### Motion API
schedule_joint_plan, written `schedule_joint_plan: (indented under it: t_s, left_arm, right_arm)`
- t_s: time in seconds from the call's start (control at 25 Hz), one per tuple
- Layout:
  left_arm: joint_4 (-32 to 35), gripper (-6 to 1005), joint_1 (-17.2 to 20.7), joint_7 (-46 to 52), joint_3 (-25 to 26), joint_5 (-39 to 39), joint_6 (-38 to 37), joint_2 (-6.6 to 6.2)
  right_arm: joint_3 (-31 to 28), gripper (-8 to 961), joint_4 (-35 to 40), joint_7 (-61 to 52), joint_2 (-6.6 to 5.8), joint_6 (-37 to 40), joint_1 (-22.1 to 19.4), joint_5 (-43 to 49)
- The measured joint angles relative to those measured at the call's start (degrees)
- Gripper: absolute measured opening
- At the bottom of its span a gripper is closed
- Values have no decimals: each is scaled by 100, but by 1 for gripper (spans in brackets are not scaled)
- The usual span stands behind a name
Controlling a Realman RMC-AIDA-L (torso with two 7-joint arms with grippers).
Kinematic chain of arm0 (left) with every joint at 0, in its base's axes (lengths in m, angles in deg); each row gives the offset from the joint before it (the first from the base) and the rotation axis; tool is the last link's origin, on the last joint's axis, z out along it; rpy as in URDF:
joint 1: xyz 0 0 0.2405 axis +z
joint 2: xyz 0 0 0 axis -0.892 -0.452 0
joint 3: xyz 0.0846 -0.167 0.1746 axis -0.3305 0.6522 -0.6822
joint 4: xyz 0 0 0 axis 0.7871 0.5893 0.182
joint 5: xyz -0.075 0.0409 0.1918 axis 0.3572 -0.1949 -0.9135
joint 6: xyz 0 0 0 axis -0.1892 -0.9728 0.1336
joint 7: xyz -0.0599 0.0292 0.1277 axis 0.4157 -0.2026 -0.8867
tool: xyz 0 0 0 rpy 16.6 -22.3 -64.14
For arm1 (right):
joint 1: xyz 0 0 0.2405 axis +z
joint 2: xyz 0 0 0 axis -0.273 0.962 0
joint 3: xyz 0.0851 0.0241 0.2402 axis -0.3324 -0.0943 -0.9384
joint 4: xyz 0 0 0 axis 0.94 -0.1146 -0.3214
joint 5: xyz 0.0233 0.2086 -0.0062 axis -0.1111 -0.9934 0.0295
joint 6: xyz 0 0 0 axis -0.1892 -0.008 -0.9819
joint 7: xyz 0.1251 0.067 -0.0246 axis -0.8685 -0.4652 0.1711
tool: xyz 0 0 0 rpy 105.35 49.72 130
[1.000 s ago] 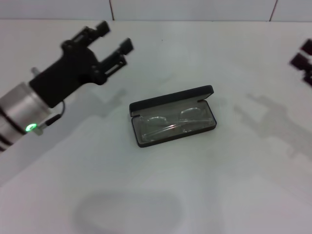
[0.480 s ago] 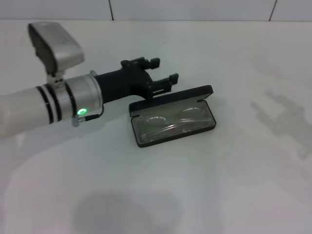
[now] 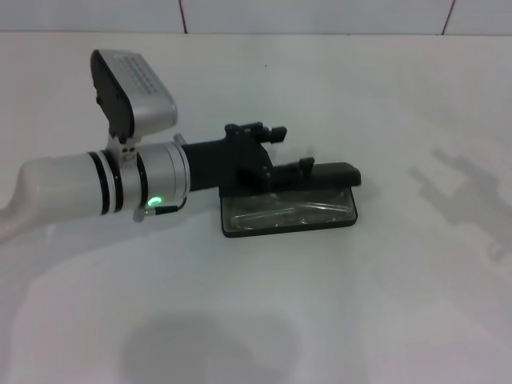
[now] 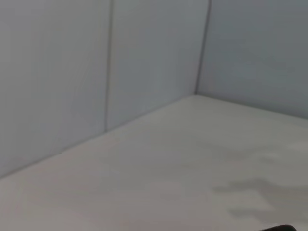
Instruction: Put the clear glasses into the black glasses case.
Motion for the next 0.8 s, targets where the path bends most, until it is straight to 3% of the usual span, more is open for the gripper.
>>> schedule_joint_plan:
  t_s: [0.44,0.6,0.8]
  left_arm:
    - [14,714,358,-478,-209,174,-396,7]
    - [77,714,505,-638,-181,596,-1327,-52]
    - [350,713,725,-604,-165,573,-2961,-251]
  right_arm:
    - [1,533,24,-4,2,-180,108,198]
    - [16,535,252,-121,-52,-104,225,907]
    - [18,606,986,-696,-112,174,381,2222]
